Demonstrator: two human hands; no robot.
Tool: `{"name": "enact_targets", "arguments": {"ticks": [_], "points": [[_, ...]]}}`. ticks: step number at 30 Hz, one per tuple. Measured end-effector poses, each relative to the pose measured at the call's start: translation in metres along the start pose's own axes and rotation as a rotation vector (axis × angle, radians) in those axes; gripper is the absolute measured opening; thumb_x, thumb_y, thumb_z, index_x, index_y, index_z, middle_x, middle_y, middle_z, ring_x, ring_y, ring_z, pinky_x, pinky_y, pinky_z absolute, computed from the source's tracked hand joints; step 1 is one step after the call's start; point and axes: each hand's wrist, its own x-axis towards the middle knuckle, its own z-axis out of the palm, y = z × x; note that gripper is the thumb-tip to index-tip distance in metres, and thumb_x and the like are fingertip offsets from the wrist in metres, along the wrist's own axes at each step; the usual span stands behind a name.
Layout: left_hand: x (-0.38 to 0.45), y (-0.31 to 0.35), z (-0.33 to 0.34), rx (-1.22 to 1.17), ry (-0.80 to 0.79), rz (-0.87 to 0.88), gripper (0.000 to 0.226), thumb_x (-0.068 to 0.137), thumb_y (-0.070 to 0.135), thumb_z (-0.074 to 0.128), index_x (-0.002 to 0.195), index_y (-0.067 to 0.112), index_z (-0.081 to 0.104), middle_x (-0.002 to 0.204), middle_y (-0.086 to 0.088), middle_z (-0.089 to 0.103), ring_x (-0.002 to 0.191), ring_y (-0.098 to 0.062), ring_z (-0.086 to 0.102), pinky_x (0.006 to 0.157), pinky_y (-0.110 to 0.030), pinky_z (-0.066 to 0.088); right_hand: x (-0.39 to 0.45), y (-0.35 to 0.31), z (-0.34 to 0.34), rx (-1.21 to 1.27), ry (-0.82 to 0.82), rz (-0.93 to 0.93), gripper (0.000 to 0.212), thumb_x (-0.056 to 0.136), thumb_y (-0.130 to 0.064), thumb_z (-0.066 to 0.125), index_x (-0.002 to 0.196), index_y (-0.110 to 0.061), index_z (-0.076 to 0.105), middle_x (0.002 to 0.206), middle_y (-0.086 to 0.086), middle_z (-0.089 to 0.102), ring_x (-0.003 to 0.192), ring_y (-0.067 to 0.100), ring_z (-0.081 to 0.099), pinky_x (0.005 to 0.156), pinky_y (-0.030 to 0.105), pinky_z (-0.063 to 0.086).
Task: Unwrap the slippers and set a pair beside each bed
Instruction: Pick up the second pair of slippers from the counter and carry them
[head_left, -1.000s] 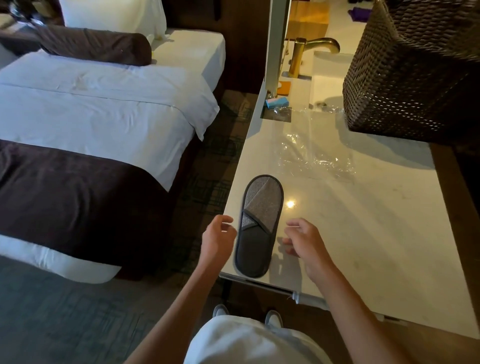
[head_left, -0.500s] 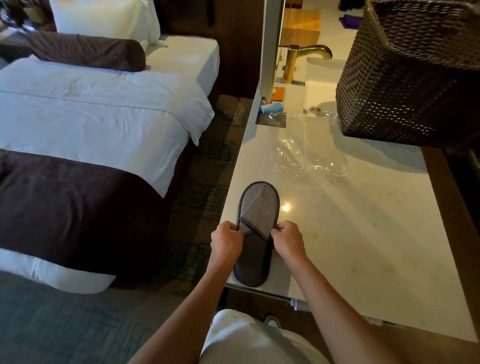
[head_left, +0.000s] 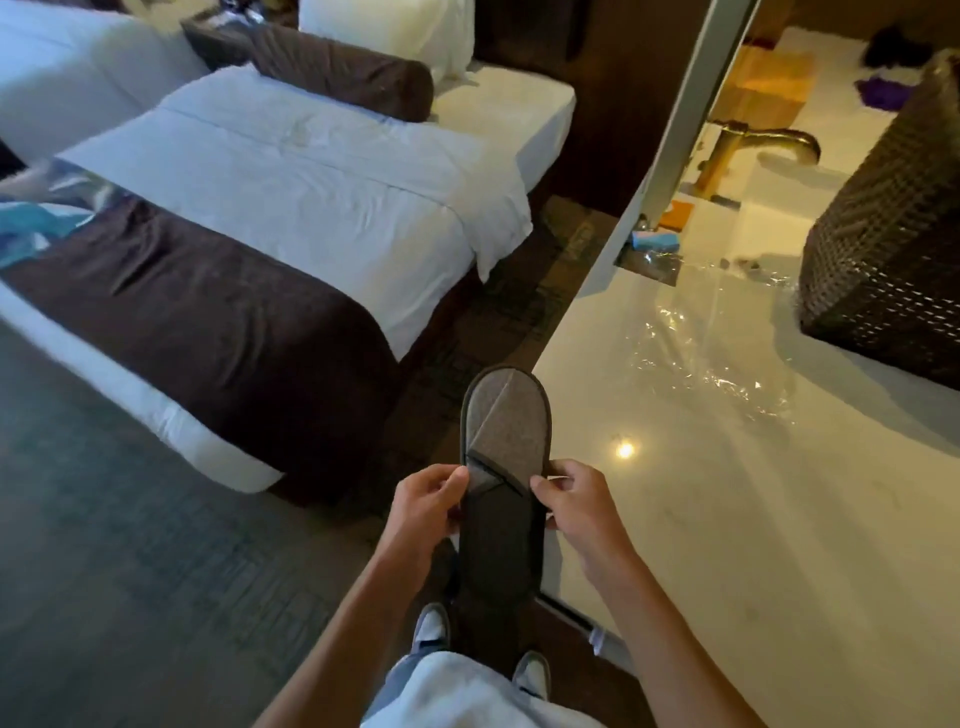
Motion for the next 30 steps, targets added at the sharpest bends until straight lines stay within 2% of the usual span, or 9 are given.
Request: {"name": "enact_targets", "arguments": {"ticks": [3,7,10,12,16,20,25,28,30], "points": [[-0.010,-0.005,-0.037,-0.078,0.084,0.024,0.017,0.094,0.026,0.058,0.094,0.018,0.073,0.088,-0.010,0.073,0.086,-0.022,0.069,0.070,-0.033,0.058,-0.009,-0.018,0.031,-0.037,-0.145,-0.056,0.024,0.091,-0.020,0.063,0.114,-0.012,0.063,0.104,0.005,0.072,0.093,0.016,0.068,0.070,0.026,0.057],[-0.021,-0.008,-0.093,-0.256,0.188,0.051,0.022,0.095,0.027,0.056,0.095,0.013,0.073,0.082,-0.009,0.073,0.082,-0.022,0.068,0.075,-0.041,0.055,-0.019,-0.041,0.086,-0.114,-0.274,-0.132,0.022,0.091,-0.020,0.064,0.112,-0.019,0.059,0.106,0.001,0.068,0.099,0.018,0.067,0.074,0.027,0.059],[-0.027,-0.009,-0.141,-0.359,0.266,0.049,0.032,0.097,0.032,0.050,0.094,0.008,0.071,0.077,-0.008,0.072,0.067,-0.015,0.068,0.056,-0.026,0.053,-0.024,-0.057,0.136,-0.174,-0.342,-0.156,0.025,0.089,-0.020,0.066,0.113,-0.014,0.062,0.105,0.004,0.070,0.097,0.020,0.069,0.070,0.030,0.061],[-0.028,-0.010,-0.178,-0.413,0.309,0.059,0.039,0.097,0.038,0.050,0.092,0.005,0.071,0.076,-0.011,0.069,0.067,-0.020,0.064,0.054,-0.025,0.050,-0.028,-0.070,0.173,-0.215,-0.385,-0.184,0.018,0.088,-0.017,0.066,0.106,-0.013,0.064,0.096,0.004,0.072,0.089,0.019,0.070,0.067,0.033,0.061],[-0.031,-0.015,-0.261,-0.390,0.418,0.096,0.029,0.096,0.031,0.054,0.083,0.009,0.068,0.056,0.007,0.065,0.057,-0.006,0.062,0.055,-0.023,0.047,-0.047,-0.093,0.257,-0.264,-0.492,-0.225,0.009,0.088,-0.015,0.066,0.096,-0.019,0.065,0.093,0.004,0.072,0.087,0.017,0.071,0.071,0.037,0.063],[-0.041,-0.031,-0.344,-0.426,0.551,0.103,0.016,0.090,0.024,0.065,0.088,0.008,0.065,0.065,0.001,0.064,0.064,-0.015,0.056,0.059,-0.029,0.044,-0.070,-0.112,0.341,-0.305,-0.603,-0.260,0.015,0.089,-0.014,0.066,0.088,-0.028,0.060,0.092,-0.001,0.069,0.082,0.009,0.068,0.060,0.023,0.059],[-0.060,-0.043,-0.430,-0.608,0.731,0.108,0.025,0.075,0.019,0.078,0.092,0.012,0.061,0.087,-0.011,0.066,0.076,-0.021,0.062,0.067,-0.033,0.051,-0.094,-0.127,0.432,-0.379,-0.774,-0.238,0.011,0.090,-0.016,0.065,0.099,-0.023,0.062,0.101,0.004,0.070,0.090,0.014,0.070,0.071,0.030,0.062],[-0.070,-0.047,-0.478,-0.704,0.812,0.134,0.019,0.084,0.008,0.070,0.101,0.007,0.062,0.091,-0.010,0.070,0.079,-0.020,0.065,0.061,-0.024,0.057,-0.103,-0.135,0.491,-0.402,-0.869,-0.236,0.019,0.088,-0.015,0.067,0.106,-0.015,0.063,0.104,0.012,0.071,0.094,0.024,0.071,0.076,0.041,0.063],[-0.075,-0.042,-0.486,-0.723,0.784,0.147,0.007,0.087,0.003,0.065,0.095,0.003,0.066,0.083,-0.006,0.074,0.075,-0.020,0.067,0.057,-0.021,0.057,-0.103,-0.139,0.506,-0.411,-0.890,-0.235,0.027,0.087,-0.017,0.069,0.113,-0.012,0.063,0.106,0.013,0.070,0.097,0.027,0.070,0.080,0.046,0.061]]}}
